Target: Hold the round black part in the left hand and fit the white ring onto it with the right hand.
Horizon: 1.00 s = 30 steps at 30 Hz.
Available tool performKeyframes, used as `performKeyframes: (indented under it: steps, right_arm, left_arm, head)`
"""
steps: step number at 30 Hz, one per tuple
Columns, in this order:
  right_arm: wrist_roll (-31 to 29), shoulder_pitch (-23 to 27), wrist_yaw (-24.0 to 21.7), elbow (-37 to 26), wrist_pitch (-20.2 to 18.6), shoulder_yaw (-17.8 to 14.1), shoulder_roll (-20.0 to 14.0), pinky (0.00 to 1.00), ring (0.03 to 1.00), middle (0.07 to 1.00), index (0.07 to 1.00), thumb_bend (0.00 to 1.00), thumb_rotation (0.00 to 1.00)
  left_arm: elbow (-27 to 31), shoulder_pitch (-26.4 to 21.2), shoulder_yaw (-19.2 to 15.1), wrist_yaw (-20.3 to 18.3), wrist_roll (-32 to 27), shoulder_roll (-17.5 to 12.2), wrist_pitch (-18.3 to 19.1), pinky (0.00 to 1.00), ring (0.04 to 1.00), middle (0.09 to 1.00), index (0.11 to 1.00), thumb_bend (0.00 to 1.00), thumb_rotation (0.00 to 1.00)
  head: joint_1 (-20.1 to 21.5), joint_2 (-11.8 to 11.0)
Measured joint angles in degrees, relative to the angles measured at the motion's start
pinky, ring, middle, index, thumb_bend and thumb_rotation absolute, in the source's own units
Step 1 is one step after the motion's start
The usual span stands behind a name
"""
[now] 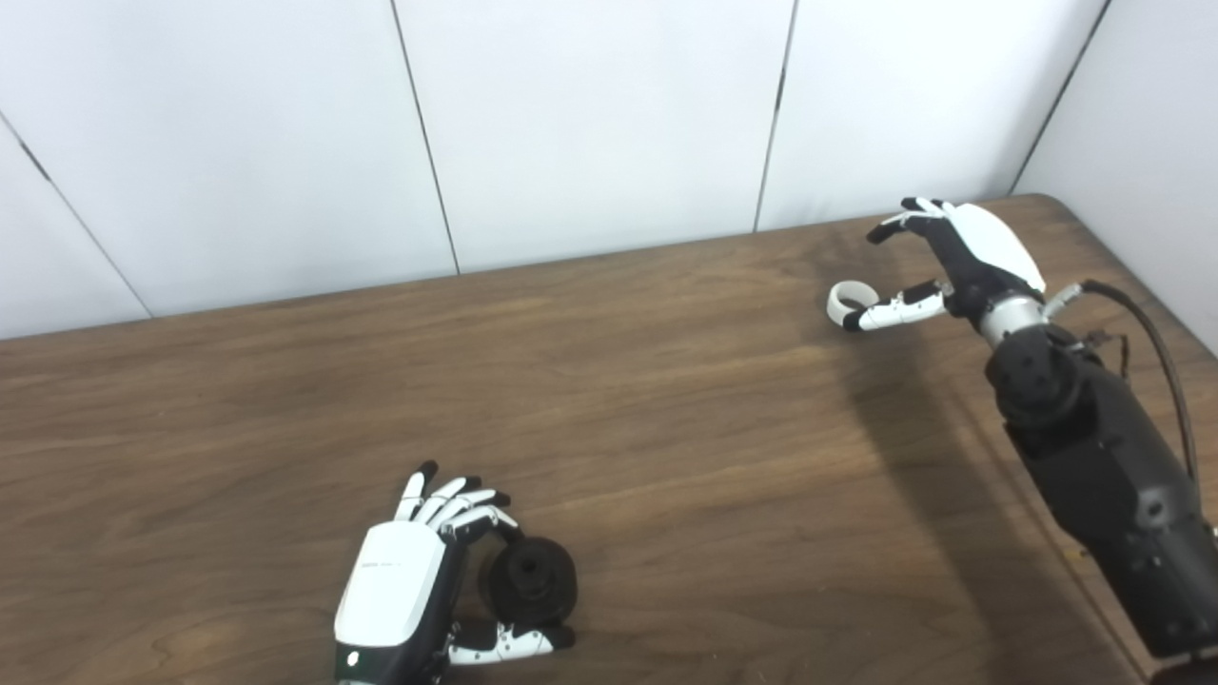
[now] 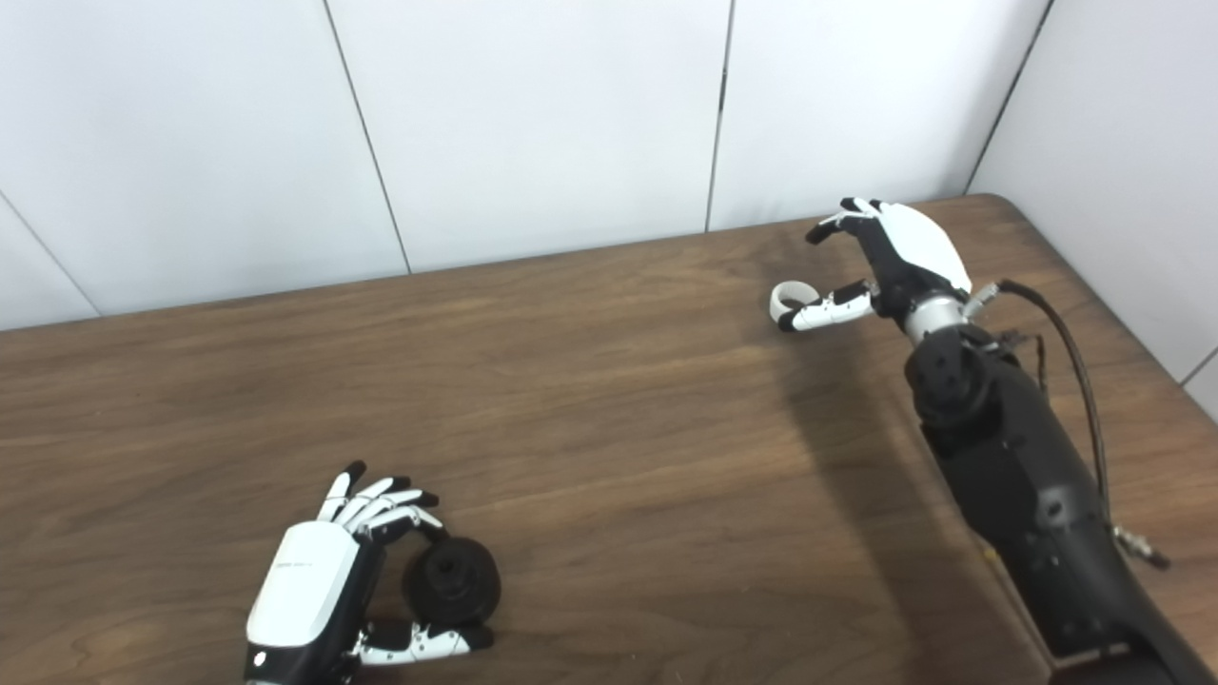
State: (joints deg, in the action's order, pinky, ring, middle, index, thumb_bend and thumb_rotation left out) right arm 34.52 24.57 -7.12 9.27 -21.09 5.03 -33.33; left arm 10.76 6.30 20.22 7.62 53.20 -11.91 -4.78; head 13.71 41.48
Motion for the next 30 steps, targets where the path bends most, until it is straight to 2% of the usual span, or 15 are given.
performKeyframes:
  steps: [7, 18, 30]
  right_arm:
    - [1.8, 2.9, -2.3, 3.5, -1.2, 2.7, -1.6, 1.0, 1.0, 0.977, 0.741, 0.92, 0.29]
    - [2.4, 5.7, -3.6, 9.2, -1.6, 5.2, -1.4, 1.0, 1.0, 0.972, 0.732, 0.89, 0.29]
    - [2.5, 7.6, -3.9, 11.2, -3.2, 7.0, -0.1, 1.0, 1.0, 0.968, 0.724, 0.88, 0.31]
  left_arm:
    - [0.0, 0.1, -0.2, -0.2, 0.0, 0.0, -0.2, 1.0, 0.858, 0.757, 0.484, 0.52, 0.05]
    - [0.0, 0.1, -0.3, -0.2, 0.0, 0.1, -0.4, 1.0, 0.861, 0.757, 0.484, 0.52, 0.05]
    - [0.0, 0.1, -0.5, -0.3, 0.0, 0.2, -0.4, 1.0, 0.86, 0.755, 0.484, 0.52, 0.05]
  head:
    - [-0.1, -0.1]
    - [0.0, -0.3]
    - [-0.2, -0.1]
